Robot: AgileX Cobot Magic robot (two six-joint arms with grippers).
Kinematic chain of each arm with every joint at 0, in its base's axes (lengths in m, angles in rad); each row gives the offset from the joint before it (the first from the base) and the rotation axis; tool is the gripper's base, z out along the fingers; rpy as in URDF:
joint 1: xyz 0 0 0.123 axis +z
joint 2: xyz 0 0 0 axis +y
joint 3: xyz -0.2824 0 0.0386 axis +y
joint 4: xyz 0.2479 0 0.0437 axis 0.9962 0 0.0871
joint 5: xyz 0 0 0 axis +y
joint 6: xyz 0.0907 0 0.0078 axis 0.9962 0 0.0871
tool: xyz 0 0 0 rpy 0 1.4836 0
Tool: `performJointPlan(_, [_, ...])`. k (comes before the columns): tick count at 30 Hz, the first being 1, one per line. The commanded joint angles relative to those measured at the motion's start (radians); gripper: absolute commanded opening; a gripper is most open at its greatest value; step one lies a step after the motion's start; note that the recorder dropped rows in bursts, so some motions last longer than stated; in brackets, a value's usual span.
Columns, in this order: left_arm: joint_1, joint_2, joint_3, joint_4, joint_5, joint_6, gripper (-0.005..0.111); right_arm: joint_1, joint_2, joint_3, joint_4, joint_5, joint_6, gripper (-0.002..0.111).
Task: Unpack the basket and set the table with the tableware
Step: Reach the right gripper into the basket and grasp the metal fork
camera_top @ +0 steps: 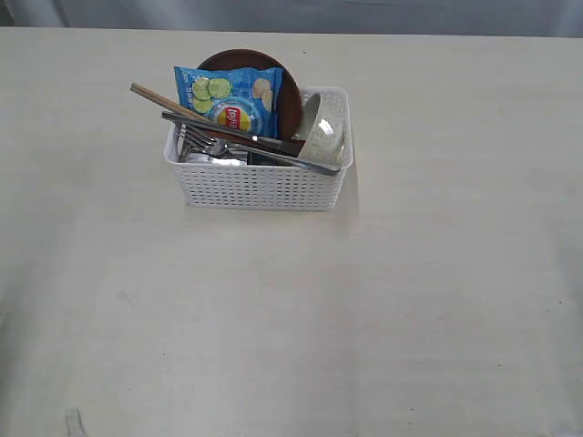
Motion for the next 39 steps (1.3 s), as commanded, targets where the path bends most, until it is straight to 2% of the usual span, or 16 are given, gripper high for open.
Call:
performJointPlan(1, [0.003, -0.004, 0.004, 0.01, -0.009, 0.004, 0.0, -0.006, -0.006, 0.002, 0.064, -0.267, 0.016, 0.0])
performJointPlan(6, [0.003, -0.004, 0.004, 0.01, -0.009, 0.004, 0.0, -0.006, -0.006, 0.002, 0.065, -0.401, 0.016, 0.0])
performJointPlan(11, [0.003, -0.004, 0.004, 0.01, -0.009, 0.004, 0.0, -0.006, -0.006, 0.002, 0.065, -0.682, 0.041, 0.0])
performJointPlan(12, [0.003, -0.004, 0.004, 0.01, -0.009, 0.004, 0.0, -0.006, -0.006, -0.01, 0.065, -0.673, 0.061, 0.0])
performJointPlan(16, [0.003, -0.004, 0.004, 0.01, -0.009, 0.004, 0.0, -0.004, 0.04, -0.216, 0.015, -0.34, 0.053, 0.0])
performJointPlan(19, [0.003, -0.004, 0.004, 0.01, -0.009, 0.004, 0.0, 0.022, 0.167, -0.371, -0.049, -0.244, 0.053, 0.0])
performJointPlan(22, [0.003, -0.004, 0.004, 0.01, -0.009, 0.004, 0.0, 0.088, 0.332, -0.545, -0.056, -0.1, 0.051, 0.0])
performJointPlan(25, [0.003, -0.004, 0.004, 0.01, -0.009, 0.004, 0.0, 0.181, 0.529, -0.725, -0.056, 0.156, -0.003, 0.0])
performJointPlan(28, [0.003, -0.004, 0.004, 0.01, -0.009, 0.004, 0.0, 0.382, 0.878, -0.978, -0.048, 0.61, -0.07, 0.0])
performJointPlan(30, [0.003, -0.004, 0.004, 0.01, -0.009, 0.004, 0.0, 0.491, 1.031, -1.071, -0.048, 0.791, -0.07, 0.0])
performJointPlan(32, [0.003, -0.004, 0.004, 0.01, -0.009, 0.004, 0.0, 0.554, 1.141, -1.13, -0.048, 0.85, -0.07, 0.0])
performJointPlan(34, [0.003, -0.004, 0.004, 0.01, -0.009, 0.004, 0.0, 0.581, 1.21, -1.148, -0.048, 0.825, -0.07, 0.0])
performJointPlan(39, [0.003, -0.004, 0.004, 0.01, -0.009, 0.004, 0.0, 0.587, 1.3, -1.153, -0.066, 0.761, -0.186, 0.0])
